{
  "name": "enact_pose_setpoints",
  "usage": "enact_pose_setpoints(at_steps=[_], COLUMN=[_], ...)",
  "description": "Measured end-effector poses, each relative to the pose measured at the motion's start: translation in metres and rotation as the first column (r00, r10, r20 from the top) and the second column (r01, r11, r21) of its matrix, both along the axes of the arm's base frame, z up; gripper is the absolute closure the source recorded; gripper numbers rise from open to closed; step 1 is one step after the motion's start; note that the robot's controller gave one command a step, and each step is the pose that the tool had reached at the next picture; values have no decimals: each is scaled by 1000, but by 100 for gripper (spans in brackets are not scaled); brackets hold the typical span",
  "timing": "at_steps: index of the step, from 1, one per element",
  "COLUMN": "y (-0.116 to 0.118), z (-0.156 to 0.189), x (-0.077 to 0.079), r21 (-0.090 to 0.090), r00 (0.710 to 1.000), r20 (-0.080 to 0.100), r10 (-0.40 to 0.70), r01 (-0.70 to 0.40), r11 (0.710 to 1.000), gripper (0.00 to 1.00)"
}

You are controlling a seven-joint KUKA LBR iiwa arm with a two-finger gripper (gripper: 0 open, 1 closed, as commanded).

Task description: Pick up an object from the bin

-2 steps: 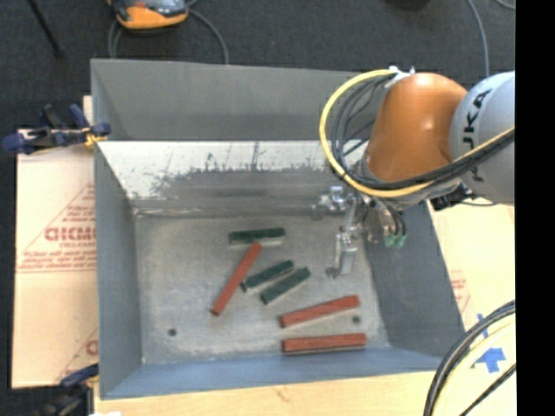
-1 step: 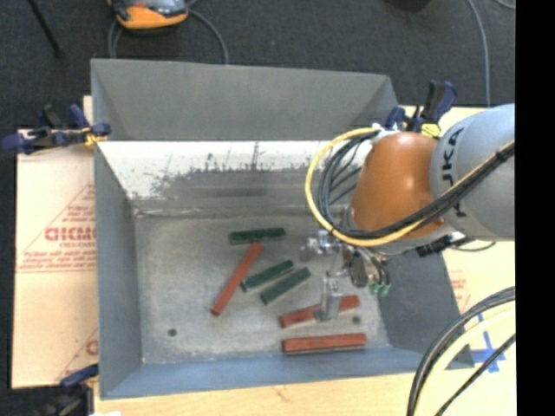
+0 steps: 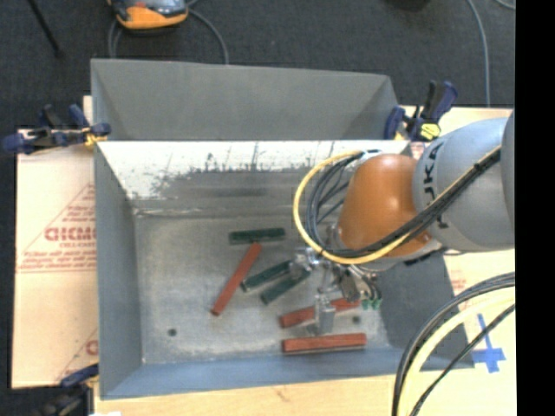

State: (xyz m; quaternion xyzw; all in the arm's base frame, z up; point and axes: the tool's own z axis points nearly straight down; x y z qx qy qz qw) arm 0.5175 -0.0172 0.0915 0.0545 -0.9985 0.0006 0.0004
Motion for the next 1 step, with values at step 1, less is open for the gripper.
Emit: enact_pose_setpoints(at_steps=[1], y=[45], z=[-17], x=[27], r21=[0], r00=[992], r20=[16], r10=[128], r01=[-128], r11=[992], gripper=[100])
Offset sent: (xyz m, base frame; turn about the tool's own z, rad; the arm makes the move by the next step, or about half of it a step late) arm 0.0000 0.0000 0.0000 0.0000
